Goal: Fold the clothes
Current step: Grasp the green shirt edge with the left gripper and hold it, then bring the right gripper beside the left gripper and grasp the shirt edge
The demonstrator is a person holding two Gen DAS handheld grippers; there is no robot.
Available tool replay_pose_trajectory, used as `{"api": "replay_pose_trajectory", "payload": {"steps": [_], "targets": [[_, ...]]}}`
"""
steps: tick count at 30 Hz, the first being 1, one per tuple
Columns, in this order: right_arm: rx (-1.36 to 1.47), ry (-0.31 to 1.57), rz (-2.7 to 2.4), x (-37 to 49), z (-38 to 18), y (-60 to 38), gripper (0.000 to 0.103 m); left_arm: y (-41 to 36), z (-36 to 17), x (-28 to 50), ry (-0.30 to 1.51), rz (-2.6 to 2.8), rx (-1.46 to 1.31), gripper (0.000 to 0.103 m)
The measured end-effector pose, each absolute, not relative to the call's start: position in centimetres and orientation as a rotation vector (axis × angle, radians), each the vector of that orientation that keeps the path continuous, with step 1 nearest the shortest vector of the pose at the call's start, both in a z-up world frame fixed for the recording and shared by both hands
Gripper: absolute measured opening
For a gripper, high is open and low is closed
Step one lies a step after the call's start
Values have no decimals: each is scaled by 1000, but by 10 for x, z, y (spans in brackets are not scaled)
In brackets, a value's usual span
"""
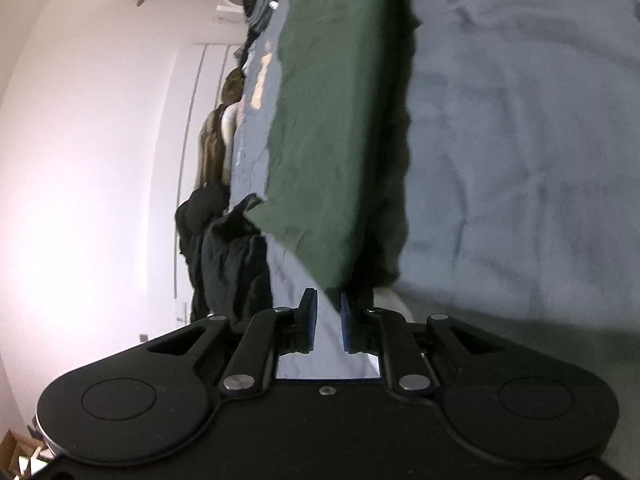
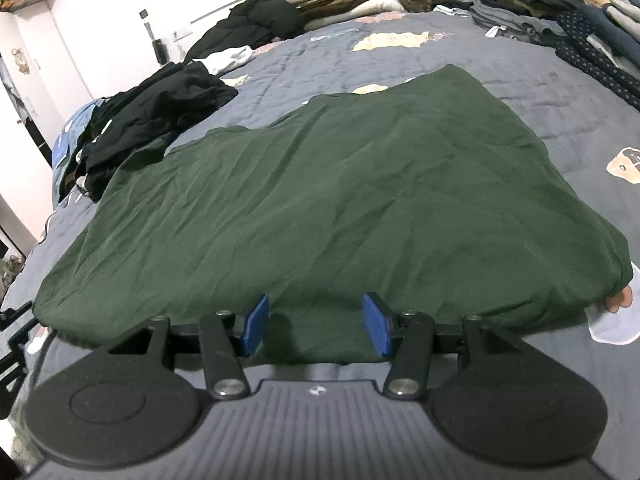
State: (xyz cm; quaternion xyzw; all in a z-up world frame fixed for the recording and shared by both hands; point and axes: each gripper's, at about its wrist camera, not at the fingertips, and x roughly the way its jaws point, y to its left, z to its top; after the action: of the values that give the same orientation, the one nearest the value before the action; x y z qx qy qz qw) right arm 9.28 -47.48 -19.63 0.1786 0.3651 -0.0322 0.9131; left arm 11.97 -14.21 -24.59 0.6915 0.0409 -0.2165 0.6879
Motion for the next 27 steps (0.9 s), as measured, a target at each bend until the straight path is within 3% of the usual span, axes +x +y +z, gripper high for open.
{"api": "replay_pose_trajectory", "payload": {"steps": [3,10,12,14,15,16,27], "targets": [[370,755,-71,93,-196,-474,52,-152,-237,108,36,-534,1519,60],[379,752,-75,93,-196,-475,52,-195,-255,111,-18,-611,1534,63],[378,751,-73,92,-196,-475,52,-203,-262,121,-6,-610,1541,60],[378,752,-73,93,-197,-475,52,-211,-270,130,7,-609,1549,41],[379,752,-73,93,-197,-475,52,-211,-272,135,18,-607,1555,17],[380,753,-73,94,-198,-475,52,-208,-274,140,35,-602,1564,13],[368,758,-62,93,-202,-478,50,-140,-267,145,-20,-515,1652,13]]}}
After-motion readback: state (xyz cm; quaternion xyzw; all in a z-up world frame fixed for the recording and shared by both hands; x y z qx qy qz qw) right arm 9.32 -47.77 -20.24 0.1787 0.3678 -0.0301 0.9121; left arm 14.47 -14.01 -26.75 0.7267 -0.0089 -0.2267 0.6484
